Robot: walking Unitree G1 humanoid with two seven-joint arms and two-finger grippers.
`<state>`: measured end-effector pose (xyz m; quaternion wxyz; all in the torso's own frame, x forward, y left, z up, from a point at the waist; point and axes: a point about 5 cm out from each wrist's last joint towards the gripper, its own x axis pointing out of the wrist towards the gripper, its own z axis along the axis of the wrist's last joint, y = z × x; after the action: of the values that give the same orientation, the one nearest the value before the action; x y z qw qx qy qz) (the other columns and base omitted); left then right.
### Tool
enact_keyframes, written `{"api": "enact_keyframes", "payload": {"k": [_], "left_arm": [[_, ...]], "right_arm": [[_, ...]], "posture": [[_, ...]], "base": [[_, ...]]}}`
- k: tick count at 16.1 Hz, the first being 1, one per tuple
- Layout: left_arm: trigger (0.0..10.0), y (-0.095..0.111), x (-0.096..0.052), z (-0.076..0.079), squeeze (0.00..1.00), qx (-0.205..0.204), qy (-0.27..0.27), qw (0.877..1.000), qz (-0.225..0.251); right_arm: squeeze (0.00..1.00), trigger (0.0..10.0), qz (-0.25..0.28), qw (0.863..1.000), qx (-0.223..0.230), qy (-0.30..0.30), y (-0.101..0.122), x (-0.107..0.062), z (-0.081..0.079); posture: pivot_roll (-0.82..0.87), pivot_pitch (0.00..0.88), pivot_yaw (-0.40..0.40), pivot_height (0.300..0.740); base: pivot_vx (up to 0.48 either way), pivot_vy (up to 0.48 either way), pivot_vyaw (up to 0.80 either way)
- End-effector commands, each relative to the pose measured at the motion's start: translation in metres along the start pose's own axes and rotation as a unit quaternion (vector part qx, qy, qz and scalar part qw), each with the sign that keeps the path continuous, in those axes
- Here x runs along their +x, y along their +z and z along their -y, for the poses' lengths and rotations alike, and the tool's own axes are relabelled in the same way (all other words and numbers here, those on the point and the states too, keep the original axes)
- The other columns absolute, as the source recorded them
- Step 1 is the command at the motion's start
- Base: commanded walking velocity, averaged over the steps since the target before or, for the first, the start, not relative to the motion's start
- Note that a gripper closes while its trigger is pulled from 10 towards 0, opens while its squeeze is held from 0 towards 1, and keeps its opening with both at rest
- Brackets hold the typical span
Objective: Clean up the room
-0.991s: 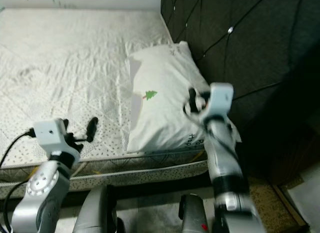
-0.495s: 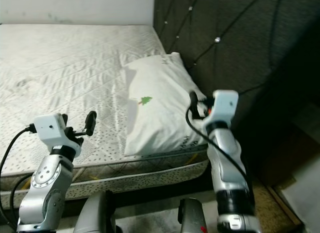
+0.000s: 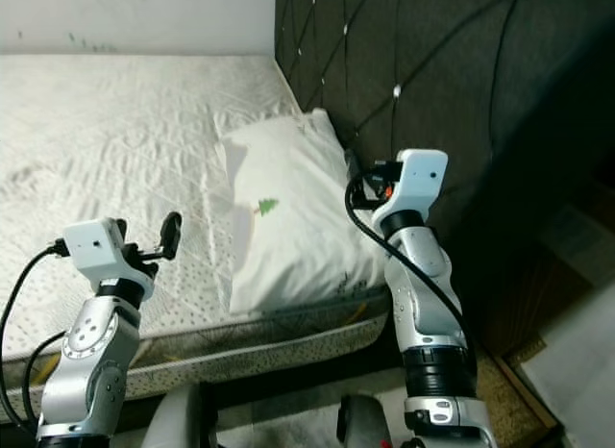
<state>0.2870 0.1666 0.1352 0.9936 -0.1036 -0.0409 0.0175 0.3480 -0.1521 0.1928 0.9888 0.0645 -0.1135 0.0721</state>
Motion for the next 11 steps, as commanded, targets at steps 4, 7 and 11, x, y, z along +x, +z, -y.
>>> {"api": "enact_keyframes", "payload": {"k": [4, 7, 11], "left_arm": [[10.0, 0.006, 0.005, 0.000, 0.00, 0.030, 0.000, 0.999, 0.014], [10.0, -0.003, -0.006, -0.003, 0.00, 0.018, 0.000, 1.000, -0.005], [10.0, -0.006, -0.007, -0.003, 0.00, 0.040, 0.023, 0.999, -0.004]], "right_arm": [[0.00, 10.0, -0.028, 0.999, -0.016, 0.013, -0.013, -0.007, -0.003], [0.00, 10.0, -0.098, 0.994, -0.051, 0.011, -0.049, -0.032, 0.010], [0.00, 10.0, -0.119, 0.990, -0.062, 0.032, -0.055, -0.045, 0.011]], "posture": [[-0.01, 0.000, -0.002, 0.722], [-0.01, 0.000, 0.005, 0.740], [-0.02, 0.000, 0.012, 0.740]], "base": [[0.000, 0.000, 0.00], [0.000, 0.000, 0.00], [0.000, 0.000, 0.00]]}}
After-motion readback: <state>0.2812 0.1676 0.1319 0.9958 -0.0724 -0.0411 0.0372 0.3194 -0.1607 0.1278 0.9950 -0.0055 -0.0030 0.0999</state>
